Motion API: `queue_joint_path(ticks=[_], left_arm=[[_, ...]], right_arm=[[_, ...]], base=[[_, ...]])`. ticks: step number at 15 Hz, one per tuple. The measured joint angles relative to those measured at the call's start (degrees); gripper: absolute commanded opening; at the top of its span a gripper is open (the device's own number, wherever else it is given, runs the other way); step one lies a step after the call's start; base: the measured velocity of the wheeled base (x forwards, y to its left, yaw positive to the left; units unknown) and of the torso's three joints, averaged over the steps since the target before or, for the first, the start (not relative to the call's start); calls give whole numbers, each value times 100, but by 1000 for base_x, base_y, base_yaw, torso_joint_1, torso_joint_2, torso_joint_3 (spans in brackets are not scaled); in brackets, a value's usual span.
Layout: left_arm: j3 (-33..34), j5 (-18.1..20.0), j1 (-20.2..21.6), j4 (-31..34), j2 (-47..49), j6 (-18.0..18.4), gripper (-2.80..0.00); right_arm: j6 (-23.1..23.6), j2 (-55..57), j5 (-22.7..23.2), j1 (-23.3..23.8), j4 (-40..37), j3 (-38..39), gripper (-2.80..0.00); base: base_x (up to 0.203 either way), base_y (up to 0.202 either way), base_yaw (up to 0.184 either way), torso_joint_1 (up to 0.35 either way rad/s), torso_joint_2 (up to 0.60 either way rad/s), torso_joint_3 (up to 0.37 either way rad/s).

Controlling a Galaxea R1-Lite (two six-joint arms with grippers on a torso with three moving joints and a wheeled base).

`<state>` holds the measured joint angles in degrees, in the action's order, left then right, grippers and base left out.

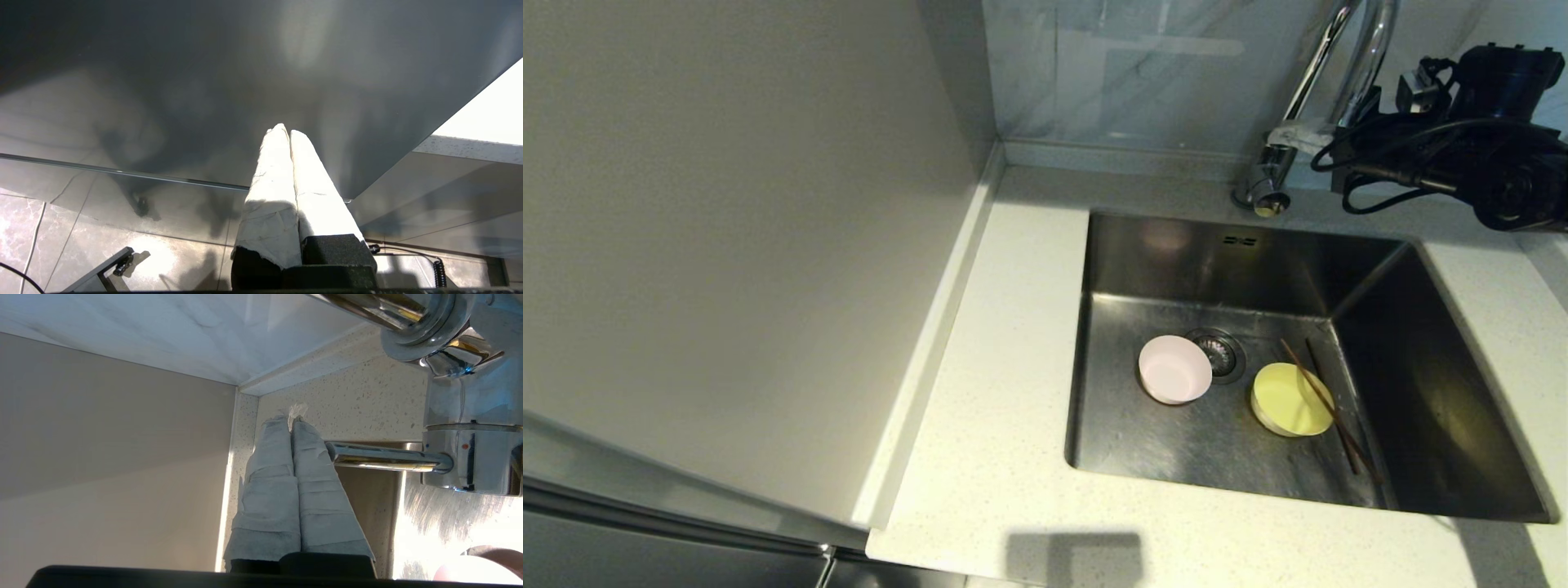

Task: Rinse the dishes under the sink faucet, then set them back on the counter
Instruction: Turn off the faucet, then put a bowl back to the table from the sink

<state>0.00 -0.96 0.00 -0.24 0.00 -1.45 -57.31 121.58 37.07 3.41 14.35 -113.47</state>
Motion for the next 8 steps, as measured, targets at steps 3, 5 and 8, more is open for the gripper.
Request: queue_joint_path(ticks=[3,5,8], left_arm=[[0,3,0,0,0,-2,-280],[0,2,0,0,0,0,-280],[0,3,0,0,0,-2,-280]], right_arm=[[1,-5,2,-14,-10,0,-280],[-23,-107,-2,6,-23,0,-280],[-63,-467,18,166,-163,52,-280]], base=[[0,0,0,0,0,0],[0,0,0,0,0,0],[0,0,0,0,0,0]])
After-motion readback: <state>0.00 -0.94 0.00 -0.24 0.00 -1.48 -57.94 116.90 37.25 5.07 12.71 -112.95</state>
